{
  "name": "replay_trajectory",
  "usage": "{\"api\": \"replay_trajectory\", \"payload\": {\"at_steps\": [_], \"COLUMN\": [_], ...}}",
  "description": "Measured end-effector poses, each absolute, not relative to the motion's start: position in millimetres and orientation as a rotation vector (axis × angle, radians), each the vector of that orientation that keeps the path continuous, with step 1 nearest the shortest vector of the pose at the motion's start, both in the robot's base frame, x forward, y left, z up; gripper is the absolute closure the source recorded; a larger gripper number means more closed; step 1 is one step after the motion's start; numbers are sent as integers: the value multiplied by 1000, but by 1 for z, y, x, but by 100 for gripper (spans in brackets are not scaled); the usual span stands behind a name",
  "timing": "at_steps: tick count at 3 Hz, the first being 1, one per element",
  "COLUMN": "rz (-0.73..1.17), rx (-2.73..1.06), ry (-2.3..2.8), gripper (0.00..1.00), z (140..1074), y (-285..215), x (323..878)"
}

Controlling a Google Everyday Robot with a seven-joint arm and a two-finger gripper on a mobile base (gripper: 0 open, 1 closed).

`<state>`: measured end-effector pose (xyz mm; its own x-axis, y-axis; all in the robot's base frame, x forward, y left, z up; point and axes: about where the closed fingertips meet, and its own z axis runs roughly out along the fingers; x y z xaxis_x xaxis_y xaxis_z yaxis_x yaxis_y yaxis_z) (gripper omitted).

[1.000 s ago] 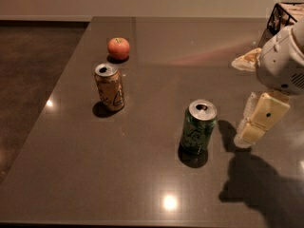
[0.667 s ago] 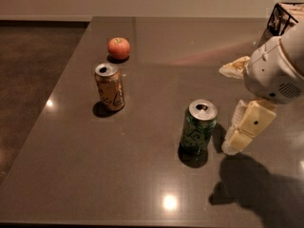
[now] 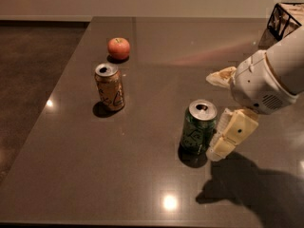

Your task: Move green can near apple

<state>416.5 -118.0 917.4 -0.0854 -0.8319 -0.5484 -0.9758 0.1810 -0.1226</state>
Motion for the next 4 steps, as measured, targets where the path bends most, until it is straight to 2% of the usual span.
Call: {"api": "replay_trajectory", "payload": {"at_steps": [1, 3, 4], "rz": [404, 452, 447], "rx": [-1685, -1712, -1710], "ry": [1947, 1907, 1928], "gripper": [18, 65, 88], "z": [914, 921, 931], "y": [-111, -93, -92], "x": [415, 407, 426]}}
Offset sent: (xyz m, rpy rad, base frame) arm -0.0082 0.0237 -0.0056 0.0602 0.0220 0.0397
